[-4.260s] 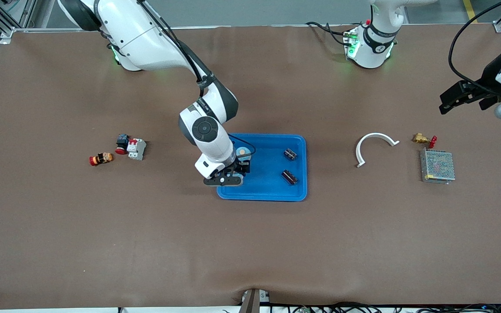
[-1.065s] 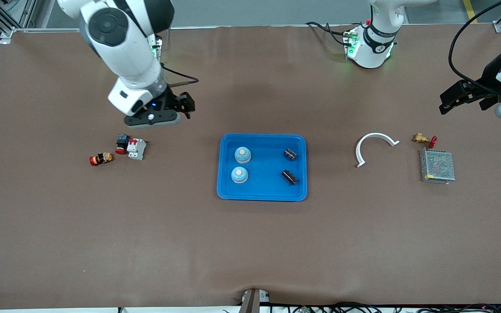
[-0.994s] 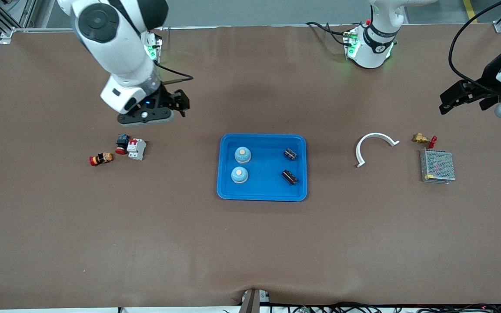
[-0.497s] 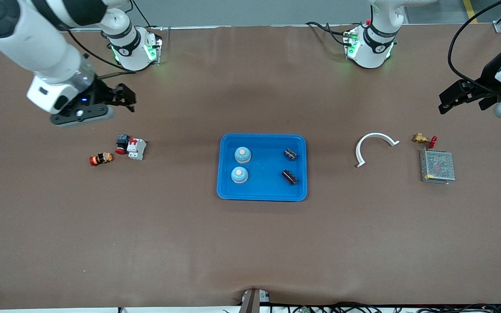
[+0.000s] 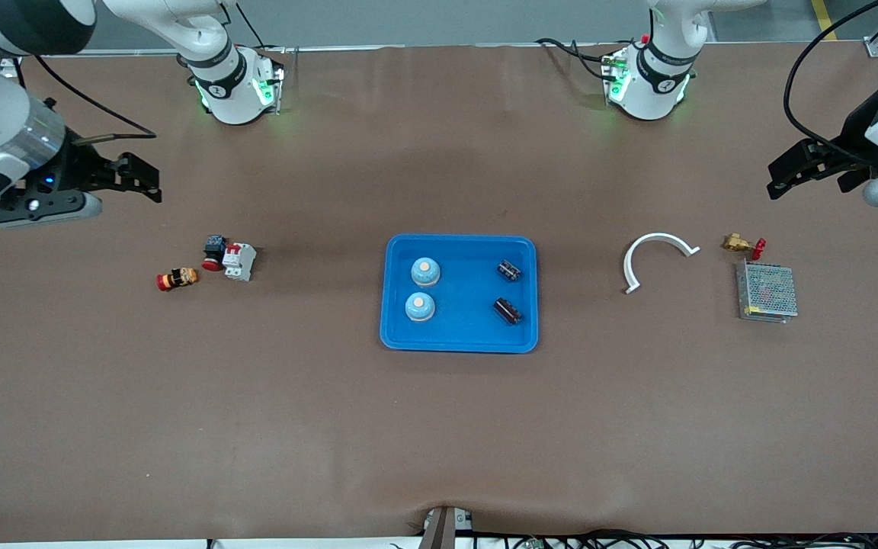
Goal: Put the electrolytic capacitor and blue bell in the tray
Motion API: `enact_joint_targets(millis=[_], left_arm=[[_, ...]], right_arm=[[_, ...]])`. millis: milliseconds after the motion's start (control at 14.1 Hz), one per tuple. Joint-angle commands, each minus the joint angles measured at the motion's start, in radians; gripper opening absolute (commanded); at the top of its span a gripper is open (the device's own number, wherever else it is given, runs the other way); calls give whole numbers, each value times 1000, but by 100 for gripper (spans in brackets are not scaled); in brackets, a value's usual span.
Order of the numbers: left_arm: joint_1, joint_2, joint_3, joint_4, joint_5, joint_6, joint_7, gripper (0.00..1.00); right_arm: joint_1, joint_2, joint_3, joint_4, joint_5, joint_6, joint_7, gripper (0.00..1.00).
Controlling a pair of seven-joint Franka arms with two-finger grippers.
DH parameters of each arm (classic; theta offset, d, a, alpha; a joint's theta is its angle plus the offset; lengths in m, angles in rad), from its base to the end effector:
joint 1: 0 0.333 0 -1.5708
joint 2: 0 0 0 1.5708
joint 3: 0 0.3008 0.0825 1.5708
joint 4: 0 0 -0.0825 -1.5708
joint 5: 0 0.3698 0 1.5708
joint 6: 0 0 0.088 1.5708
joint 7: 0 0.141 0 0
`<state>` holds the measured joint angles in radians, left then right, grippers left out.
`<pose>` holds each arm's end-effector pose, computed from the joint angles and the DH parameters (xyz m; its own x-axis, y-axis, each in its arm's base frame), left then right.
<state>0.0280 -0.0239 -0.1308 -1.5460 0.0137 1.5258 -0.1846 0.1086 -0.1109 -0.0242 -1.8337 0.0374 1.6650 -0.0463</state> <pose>0.5265 -0.0531 0.5953 0.9966 0.0823 0.0065 0.0824 -0.9965 -0.0159 0.5043 0.0472 0.5209 0.9903 0.1270 -0.0560 0.1247 -0.9913 -0.0423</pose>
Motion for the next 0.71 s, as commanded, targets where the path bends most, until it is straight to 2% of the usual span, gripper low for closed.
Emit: enact_joint_targets(millis=[0,142,284,639], left_arm=[[9,-11,-6,4,-21,-15,14,100],[9,-11,-4,6,-21,-15,14,100],[7,-11,-6,6,-21,-15,14,100],[9,-11,-6,6,-21,-15,14,100]], right_arm=[[-30,-4,20,45,-52,-21,-1,100],[-35,8,18,71,-94,-19,-1,100],[-78,17,20,86,-91,-16,-1,100],[-101,19,20,93,-88,-22,-3,100]])
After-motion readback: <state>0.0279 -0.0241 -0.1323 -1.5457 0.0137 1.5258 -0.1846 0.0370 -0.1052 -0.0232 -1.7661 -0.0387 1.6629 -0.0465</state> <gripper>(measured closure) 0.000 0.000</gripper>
